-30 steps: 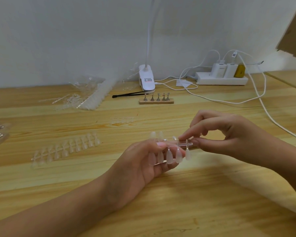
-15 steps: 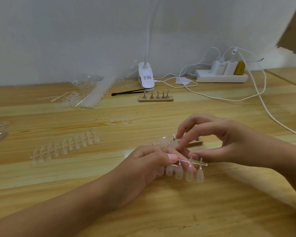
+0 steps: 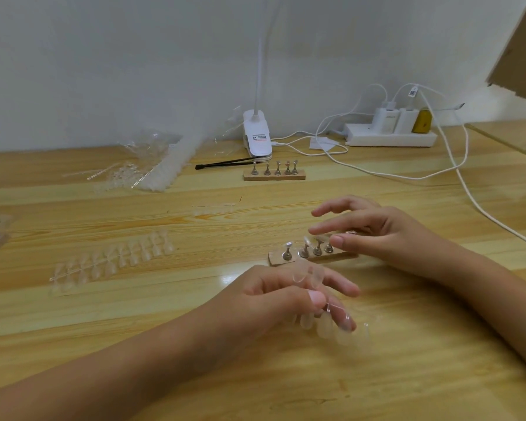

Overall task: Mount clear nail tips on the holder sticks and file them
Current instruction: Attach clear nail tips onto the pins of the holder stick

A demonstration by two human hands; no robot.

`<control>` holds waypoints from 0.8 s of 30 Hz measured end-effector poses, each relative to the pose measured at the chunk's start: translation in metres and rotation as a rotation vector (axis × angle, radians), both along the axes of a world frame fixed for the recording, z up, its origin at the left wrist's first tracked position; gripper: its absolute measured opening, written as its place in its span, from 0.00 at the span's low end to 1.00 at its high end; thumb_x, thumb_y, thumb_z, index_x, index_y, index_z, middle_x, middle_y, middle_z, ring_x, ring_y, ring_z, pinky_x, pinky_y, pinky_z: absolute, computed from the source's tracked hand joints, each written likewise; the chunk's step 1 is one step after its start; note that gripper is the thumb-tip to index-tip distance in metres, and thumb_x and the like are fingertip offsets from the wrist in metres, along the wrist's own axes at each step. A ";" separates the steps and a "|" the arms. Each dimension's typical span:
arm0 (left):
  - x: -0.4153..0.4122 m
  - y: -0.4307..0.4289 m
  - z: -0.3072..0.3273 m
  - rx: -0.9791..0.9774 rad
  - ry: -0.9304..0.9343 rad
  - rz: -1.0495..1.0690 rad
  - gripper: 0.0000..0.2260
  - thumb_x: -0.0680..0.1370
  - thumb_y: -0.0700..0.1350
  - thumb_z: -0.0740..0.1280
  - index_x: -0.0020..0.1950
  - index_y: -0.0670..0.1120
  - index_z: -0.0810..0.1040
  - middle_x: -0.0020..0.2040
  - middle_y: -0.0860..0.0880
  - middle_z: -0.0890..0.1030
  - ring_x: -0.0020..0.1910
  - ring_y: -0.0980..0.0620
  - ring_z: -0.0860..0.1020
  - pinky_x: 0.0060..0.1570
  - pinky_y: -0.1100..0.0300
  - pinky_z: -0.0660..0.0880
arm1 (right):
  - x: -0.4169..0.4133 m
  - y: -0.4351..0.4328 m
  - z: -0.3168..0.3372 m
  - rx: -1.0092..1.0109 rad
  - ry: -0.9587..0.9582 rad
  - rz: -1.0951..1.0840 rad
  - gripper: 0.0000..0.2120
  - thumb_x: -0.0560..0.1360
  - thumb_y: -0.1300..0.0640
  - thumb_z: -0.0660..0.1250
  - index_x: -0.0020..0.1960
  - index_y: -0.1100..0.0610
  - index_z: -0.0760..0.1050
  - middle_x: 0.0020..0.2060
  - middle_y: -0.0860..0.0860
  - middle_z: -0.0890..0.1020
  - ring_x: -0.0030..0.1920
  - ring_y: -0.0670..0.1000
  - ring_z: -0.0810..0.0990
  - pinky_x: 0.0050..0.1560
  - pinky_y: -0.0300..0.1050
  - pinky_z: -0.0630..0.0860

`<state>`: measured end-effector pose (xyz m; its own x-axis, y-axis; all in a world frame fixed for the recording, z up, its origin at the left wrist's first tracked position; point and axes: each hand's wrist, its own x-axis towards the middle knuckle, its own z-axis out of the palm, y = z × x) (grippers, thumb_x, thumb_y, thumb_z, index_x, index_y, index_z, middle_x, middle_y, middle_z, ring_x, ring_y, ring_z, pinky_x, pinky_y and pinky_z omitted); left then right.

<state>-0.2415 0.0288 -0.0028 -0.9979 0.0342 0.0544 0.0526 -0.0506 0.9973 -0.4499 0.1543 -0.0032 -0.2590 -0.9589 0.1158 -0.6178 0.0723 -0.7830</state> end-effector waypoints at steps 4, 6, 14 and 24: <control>0.000 -0.002 -0.003 0.001 -0.007 -0.001 0.11 0.76 0.49 0.63 0.46 0.47 0.85 0.58 0.50 0.81 0.61 0.54 0.78 0.57 0.59 0.75 | -0.002 -0.002 -0.003 0.029 0.011 -0.001 0.13 0.73 0.45 0.67 0.56 0.40 0.83 0.62 0.37 0.76 0.66 0.43 0.72 0.60 0.43 0.70; 0.000 -0.002 -0.005 0.009 -0.004 -0.005 0.11 0.76 0.49 0.63 0.47 0.48 0.85 0.59 0.51 0.81 0.62 0.53 0.78 0.58 0.57 0.75 | -0.002 -0.002 -0.004 0.027 0.024 -0.012 0.13 0.72 0.45 0.67 0.56 0.40 0.83 0.61 0.37 0.77 0.66 0.43 0.72 0.62 0.44 0.69; -0.001 -0.002 -0.004 0.013 -0.011 -0.003 0.11 0.76 0.49 0.63 0.46 0.49 0.86 0.57 0.52 0.82 0.59 0.55 0.79 0.57 0.60 0.74 | 0.002 -0.004 -0.004 0.009 0.097 -0.038 0.14 0.70 0.40 0.66 0.53 0.38 0.83 0.58 0.36 0.78 0.66 0.42 0.71 0.70 0.45 0.65; -0.003 0.001 -0.008 0.061 -0.099 0.110 0.14 0.80 0.48 0.63 0.54 0.41 0.84 0.53 0.46 0.85 0.50 0.50 0.84 0.49 0.63 0.78 | 0.015 0.003 0.014 -0.151 0.010 -0.115 0.15 0.74 0.46 0.68 0.61 0.42 0.79 0.62 0.40 0.76 0.67 0.41 0.72 0.66 0.42 0.71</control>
